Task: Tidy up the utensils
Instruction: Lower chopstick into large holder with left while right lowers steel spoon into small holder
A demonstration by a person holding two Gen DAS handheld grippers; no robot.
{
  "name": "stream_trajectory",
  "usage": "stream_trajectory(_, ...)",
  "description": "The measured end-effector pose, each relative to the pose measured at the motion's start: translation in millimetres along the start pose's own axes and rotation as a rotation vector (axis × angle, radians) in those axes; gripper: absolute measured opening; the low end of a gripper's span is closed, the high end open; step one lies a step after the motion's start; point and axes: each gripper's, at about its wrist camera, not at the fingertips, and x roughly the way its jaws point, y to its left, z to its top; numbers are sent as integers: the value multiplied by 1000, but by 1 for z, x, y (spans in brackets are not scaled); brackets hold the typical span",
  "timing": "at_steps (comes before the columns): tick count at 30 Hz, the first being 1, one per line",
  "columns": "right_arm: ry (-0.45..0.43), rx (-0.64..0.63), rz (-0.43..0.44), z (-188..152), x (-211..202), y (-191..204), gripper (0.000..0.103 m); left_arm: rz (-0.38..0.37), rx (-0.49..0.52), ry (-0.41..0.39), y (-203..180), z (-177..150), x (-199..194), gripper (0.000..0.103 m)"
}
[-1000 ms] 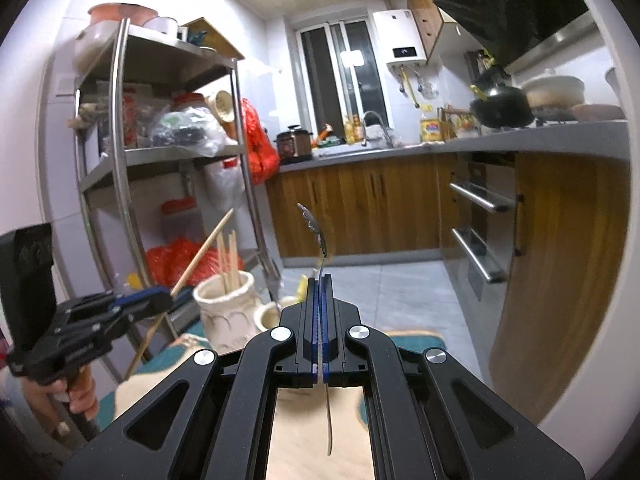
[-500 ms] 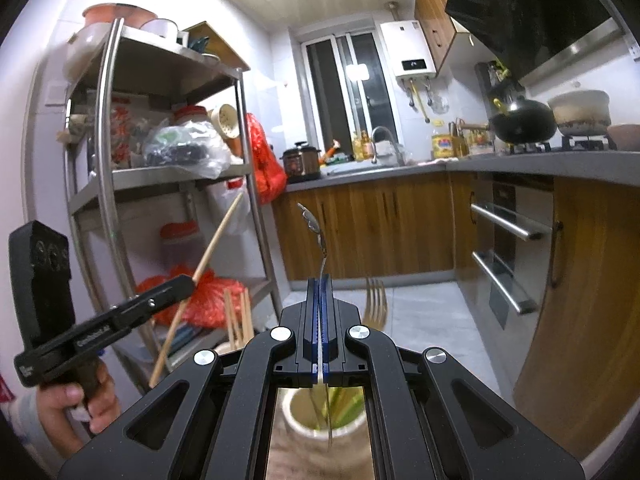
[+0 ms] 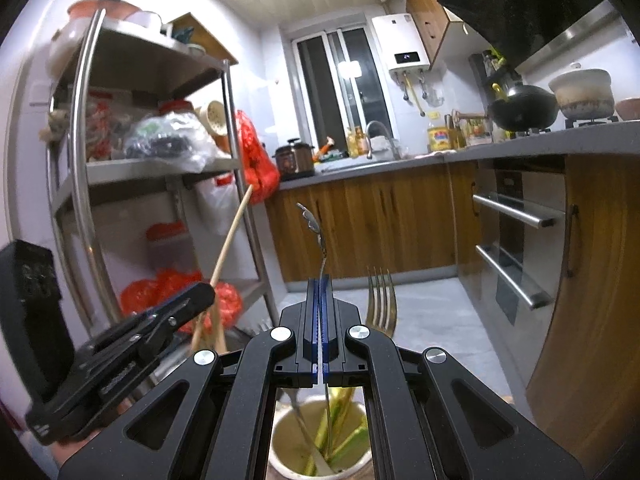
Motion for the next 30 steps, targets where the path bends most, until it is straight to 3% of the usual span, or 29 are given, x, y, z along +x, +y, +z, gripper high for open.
stream_trajectory(9,49,-19,-4,-18,-5,-2,2,-20,48,65,0,-6,-20,5)
stream_trajectory(22,81,8,-19,-29,-23,-3,2,68,-75,189,26,-21,-36,5)
stream_trajectory(30,141,84,-90,-38,-20,-13,2,91,-77,225,33,-23,-30,5)
